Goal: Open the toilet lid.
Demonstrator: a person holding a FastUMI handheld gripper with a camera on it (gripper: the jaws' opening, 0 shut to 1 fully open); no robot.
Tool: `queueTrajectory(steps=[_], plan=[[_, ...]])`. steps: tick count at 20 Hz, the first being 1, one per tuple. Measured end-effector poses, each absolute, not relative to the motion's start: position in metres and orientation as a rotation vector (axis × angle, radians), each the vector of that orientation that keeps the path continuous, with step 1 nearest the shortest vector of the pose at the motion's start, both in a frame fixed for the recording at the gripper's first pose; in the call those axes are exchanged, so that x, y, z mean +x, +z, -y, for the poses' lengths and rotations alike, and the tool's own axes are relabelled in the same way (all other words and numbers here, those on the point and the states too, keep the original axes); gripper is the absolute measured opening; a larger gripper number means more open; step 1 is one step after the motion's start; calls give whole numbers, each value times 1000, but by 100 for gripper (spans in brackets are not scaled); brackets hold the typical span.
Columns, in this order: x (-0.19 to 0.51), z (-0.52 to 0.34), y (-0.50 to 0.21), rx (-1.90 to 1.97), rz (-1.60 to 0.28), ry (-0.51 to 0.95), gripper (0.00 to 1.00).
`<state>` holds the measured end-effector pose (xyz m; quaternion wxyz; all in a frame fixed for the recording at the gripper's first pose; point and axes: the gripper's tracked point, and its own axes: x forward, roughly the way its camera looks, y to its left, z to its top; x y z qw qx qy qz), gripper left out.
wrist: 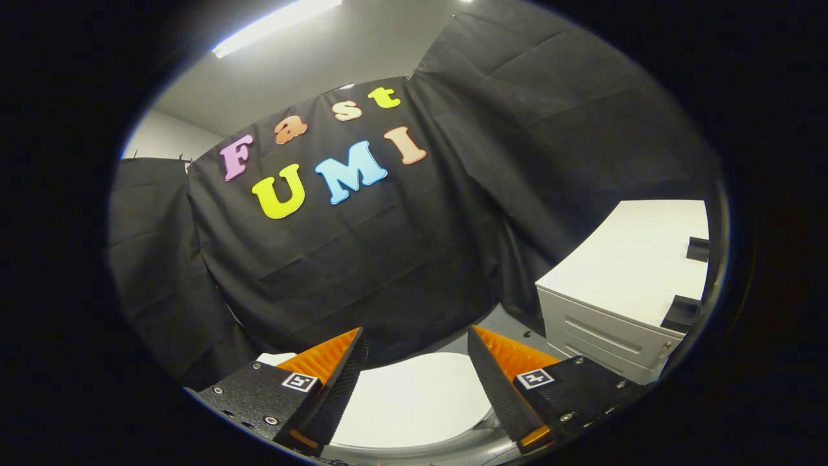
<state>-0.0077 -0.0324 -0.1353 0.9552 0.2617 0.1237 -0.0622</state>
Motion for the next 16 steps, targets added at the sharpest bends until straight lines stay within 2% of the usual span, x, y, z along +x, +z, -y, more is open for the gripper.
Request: queueTrajectory(steps=[12, 16], plan=[[-60, 24, -301, 588, -586, -208, 95], [-68, 19, -321, 680, -626, -230, 95]])
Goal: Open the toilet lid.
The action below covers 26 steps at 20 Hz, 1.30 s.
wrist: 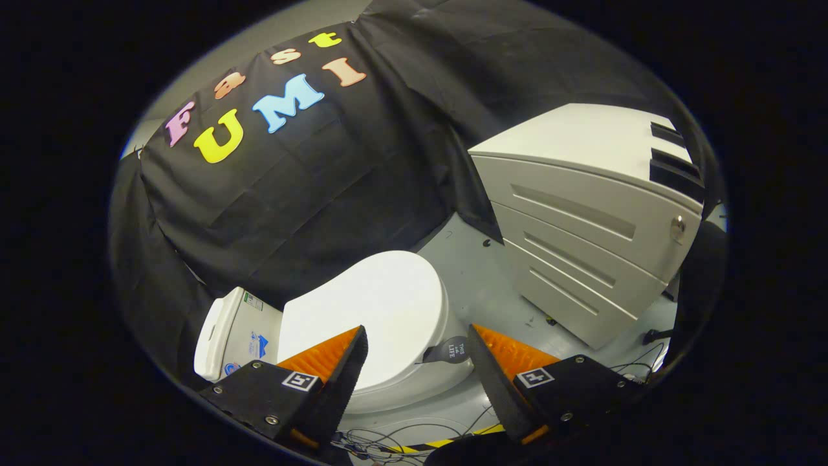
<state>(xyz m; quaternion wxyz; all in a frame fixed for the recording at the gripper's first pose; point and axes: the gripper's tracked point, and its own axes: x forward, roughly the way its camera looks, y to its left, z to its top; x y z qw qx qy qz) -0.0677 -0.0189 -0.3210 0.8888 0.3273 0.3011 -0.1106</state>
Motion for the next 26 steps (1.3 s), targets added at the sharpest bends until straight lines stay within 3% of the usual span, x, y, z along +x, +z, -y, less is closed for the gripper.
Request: queueTrajectory(steps=[12, 19, 26], plan=[[-90, 20, -386, 930, -727, -319, 95], [-59, 25, -415, 1145, -693, -315, 94], [-44, 19, -438, 1266, -670, -298, 71]])
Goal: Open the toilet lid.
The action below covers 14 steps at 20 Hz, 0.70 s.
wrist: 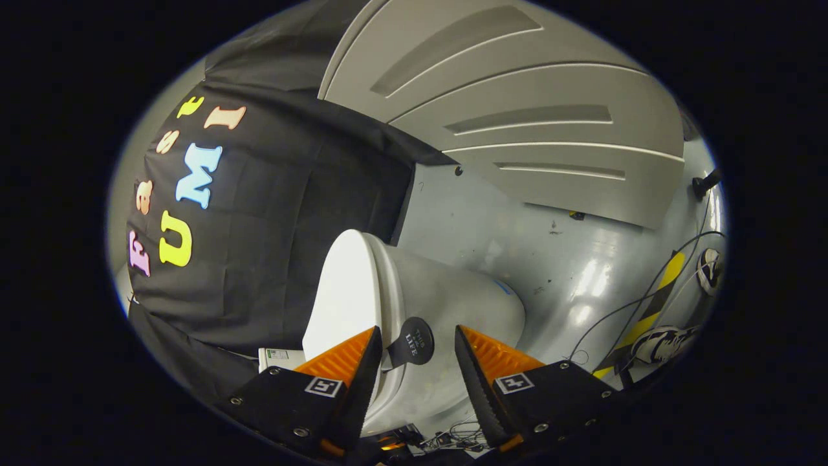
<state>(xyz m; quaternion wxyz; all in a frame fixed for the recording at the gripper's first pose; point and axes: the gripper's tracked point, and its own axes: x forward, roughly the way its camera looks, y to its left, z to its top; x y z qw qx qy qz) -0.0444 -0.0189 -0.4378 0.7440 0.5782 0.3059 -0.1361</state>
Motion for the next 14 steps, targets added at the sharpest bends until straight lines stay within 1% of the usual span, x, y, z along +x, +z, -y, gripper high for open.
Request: queueTrajectory(steps=[2, 4, 5, 9, 10, 11, 12, 14], plan=[[-39, 18, -441, 1275, -668, -286, 71], [-34, 20, -447, 1267, -669, -303, 66], [-30, 20, -445, 1267, -656, -292, 58], [-21, 10, -452, 1249, -685, -253, 41], [-22, 8, -453, 1251, -696, -248, 38], [-21, 11, -452, 1263, -684, -248, 33], [-21, 11, -452, 1283, -676, -246, 33], [-21, 10, -453, 1333, -657, -245, 26]])
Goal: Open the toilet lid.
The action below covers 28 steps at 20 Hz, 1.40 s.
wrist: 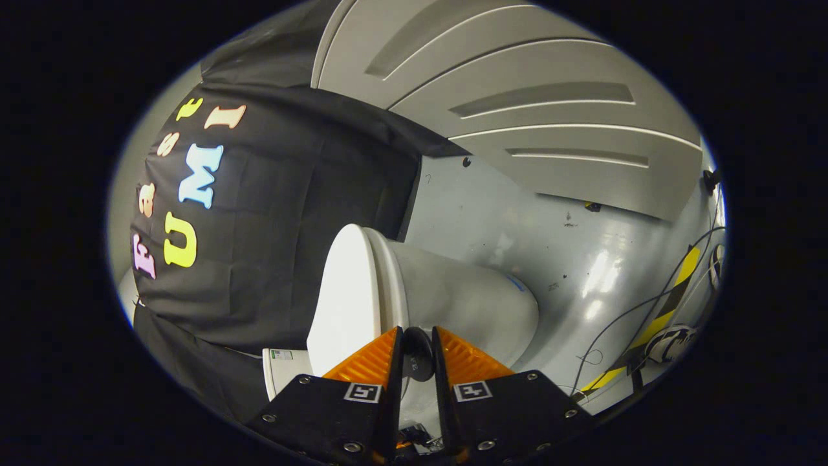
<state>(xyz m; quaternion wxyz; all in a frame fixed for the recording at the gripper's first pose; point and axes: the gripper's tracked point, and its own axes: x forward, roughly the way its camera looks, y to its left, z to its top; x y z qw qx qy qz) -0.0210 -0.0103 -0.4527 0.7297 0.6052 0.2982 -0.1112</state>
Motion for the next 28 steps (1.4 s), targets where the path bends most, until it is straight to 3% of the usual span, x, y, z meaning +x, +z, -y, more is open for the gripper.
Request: queueTrajectory(steps=[11, 20, 28], plan=[[-13, 16, -442, 1277, -608, -219, 1], [-15, 12, -416, 972, -673, -213, 1], [-7, 6, -340, 777, -586, -188, 0]])
